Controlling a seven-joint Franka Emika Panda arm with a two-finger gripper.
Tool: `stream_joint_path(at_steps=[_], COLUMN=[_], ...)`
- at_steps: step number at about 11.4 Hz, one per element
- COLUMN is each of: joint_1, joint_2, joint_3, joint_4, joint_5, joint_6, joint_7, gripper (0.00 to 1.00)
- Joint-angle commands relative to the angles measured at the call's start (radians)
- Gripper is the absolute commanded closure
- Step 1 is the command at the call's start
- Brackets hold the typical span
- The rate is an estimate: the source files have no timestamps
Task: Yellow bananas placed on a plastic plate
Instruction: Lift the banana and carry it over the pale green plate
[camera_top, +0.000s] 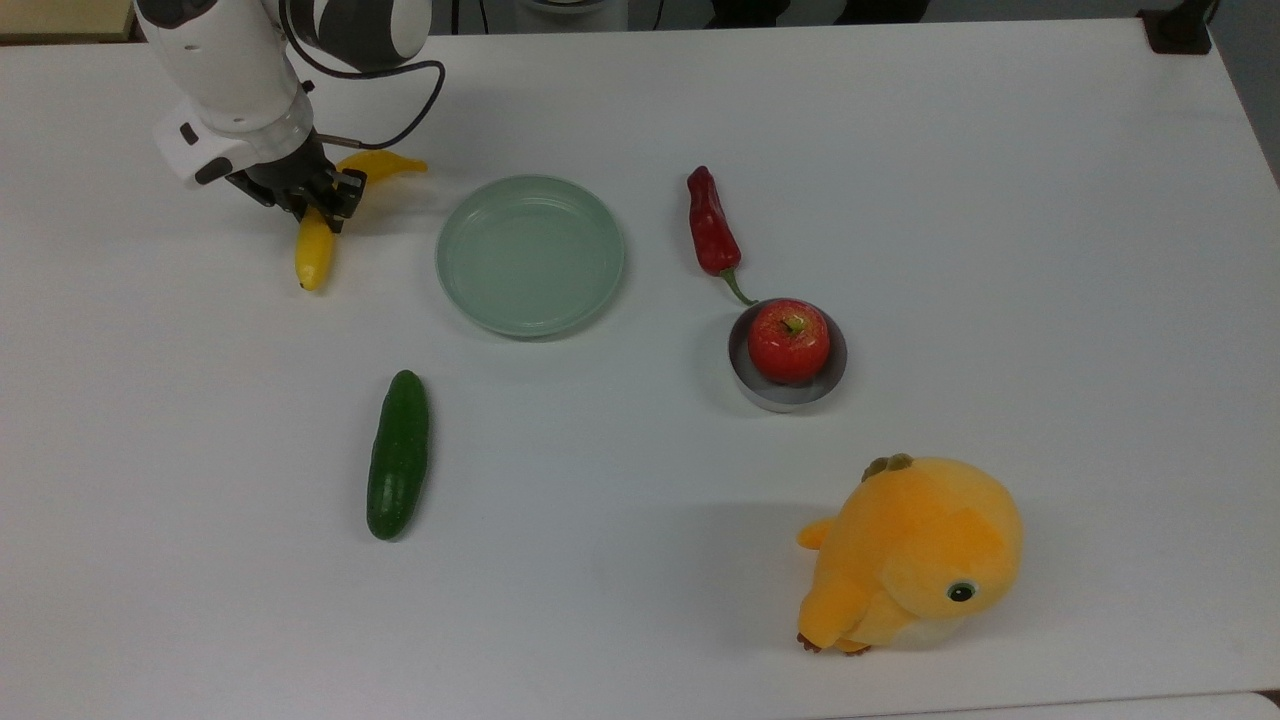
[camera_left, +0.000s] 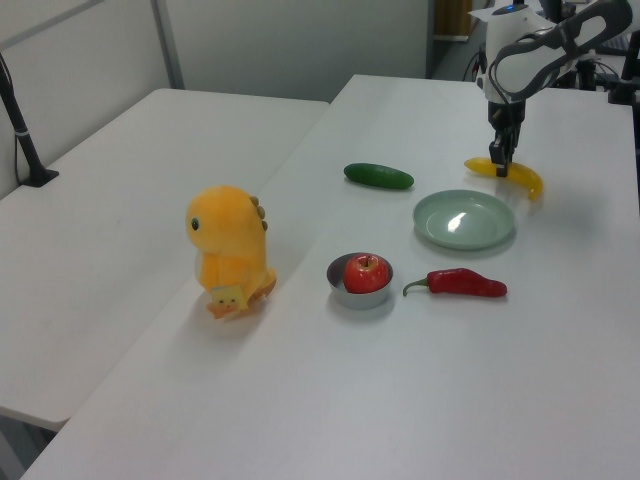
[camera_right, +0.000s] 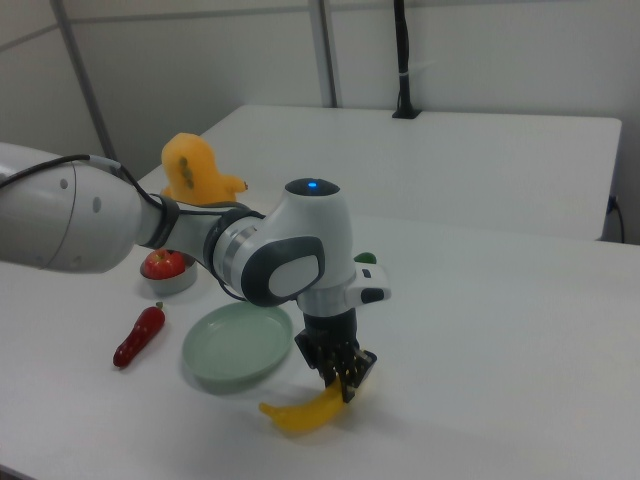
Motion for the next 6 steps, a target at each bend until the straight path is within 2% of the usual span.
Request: stream_joint_path(at_steps=[1, 6], joint_1=[0.006, 0.023], joint_2=[-0.074, -0.182], joint_3=[-0.007, 0.006], joint_4=[-0.004, 0.114], joint_5=[0.006, 0.009], joint_6=[-0.042, -0.259], joint_7=[-0.010, -0.007], gripper=[0.89, 0.89])
